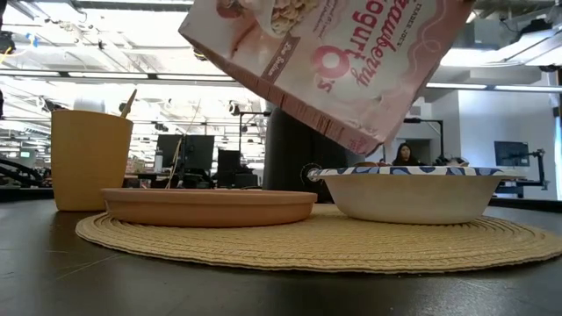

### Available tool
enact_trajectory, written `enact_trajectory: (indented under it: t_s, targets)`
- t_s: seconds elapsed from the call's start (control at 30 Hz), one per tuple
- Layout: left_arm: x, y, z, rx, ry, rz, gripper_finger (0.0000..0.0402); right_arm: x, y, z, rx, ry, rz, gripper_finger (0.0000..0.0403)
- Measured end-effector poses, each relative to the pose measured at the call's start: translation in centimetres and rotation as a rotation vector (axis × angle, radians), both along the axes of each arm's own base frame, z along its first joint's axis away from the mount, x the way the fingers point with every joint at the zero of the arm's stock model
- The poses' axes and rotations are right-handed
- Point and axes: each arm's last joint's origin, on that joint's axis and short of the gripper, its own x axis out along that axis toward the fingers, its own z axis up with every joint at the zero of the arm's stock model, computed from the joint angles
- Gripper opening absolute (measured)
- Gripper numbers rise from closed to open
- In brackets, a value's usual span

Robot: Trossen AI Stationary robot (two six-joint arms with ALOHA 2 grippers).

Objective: Arrange a breakfast setting
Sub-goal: Put the cereals into the bowl

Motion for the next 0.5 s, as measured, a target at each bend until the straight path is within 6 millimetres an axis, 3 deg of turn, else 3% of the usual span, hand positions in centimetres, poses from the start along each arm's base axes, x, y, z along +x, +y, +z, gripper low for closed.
enact_trajectory:
  t_s: [0.3,0.5]
  targets:
    - [-0.1,-0.1,-0.4,-0.021,0.045,0.005,0.0119,-0.8,0.0,0.8,0.008,-0.029,-0.048,0.0037]
    - [0.4,-0.3,-1.2,-0.037,0.089,-0.007,0.0119,-3.0,0.5,1.9,0.002,-0.022,-0.075,0.0032]
